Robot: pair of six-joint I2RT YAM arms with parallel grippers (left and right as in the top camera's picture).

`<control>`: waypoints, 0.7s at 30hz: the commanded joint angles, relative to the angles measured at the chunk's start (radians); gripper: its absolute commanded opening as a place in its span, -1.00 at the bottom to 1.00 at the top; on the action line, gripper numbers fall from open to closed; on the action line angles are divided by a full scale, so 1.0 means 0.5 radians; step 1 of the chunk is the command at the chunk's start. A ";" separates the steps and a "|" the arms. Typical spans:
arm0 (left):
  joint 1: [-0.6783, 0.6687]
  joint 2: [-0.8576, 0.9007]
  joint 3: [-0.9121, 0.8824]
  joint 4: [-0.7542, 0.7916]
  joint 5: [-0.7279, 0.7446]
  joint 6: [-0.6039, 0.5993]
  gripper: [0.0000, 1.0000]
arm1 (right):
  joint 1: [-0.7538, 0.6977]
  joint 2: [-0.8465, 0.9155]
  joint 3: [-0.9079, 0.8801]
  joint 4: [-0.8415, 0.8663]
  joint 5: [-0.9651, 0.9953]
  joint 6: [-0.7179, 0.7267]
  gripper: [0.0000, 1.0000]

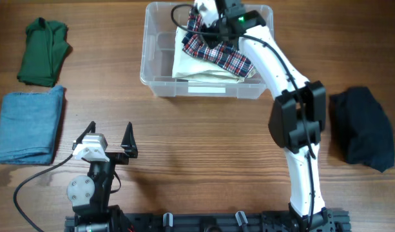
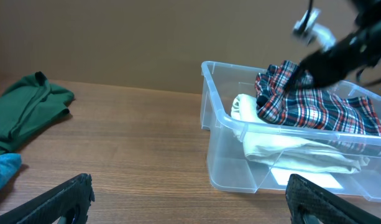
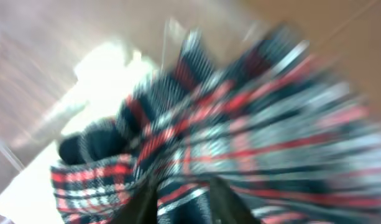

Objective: Pack container
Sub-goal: 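Push the plaid cloth's edges into the container with the right gripper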

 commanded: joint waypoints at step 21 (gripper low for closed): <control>0.009 -0.014 -0.017 0.000 -0.021 -0.026 1.00 | -0.035 0.056 -0.007 0.443 0.101 0.056 -0.92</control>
